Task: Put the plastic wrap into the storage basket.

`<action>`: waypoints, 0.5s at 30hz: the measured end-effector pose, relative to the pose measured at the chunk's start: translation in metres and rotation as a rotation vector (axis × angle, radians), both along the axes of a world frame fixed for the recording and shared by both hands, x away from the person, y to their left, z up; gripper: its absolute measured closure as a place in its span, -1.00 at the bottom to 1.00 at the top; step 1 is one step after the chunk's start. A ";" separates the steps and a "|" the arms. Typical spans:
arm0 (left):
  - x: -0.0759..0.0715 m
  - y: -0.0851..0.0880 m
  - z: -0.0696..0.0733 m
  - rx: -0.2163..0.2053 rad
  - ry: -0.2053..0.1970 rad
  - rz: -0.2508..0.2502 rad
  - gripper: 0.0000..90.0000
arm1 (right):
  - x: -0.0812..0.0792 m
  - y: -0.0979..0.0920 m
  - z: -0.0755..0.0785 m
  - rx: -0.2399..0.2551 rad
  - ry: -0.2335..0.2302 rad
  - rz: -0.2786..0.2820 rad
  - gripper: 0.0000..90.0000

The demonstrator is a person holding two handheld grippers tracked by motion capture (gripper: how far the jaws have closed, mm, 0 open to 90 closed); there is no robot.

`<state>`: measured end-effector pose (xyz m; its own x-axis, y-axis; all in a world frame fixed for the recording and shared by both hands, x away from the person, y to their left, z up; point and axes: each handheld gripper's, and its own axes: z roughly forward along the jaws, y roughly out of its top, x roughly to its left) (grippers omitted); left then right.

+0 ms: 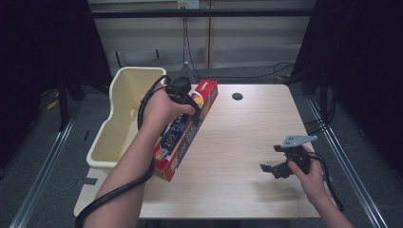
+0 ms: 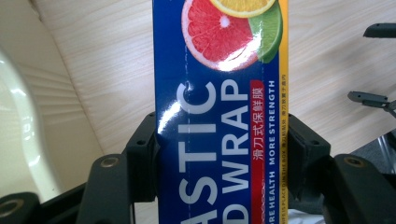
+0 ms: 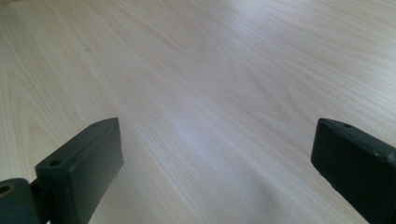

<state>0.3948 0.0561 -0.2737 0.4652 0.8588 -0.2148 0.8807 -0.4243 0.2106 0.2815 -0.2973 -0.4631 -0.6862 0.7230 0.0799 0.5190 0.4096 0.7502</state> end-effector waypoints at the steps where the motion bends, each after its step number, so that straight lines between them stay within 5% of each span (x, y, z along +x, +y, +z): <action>1: 0.000 0.001 0.001 0.006 0.001 -0.008 -0.09 | 0.000 0.000 0.000 0.001 0.001 -0.001 -0.95; 15: 0.002 0.019 0.018 0.004 -0.008 0.036 -0.09 | 0.000 0.001 0.001 0.001 0.001 0.005 -0.95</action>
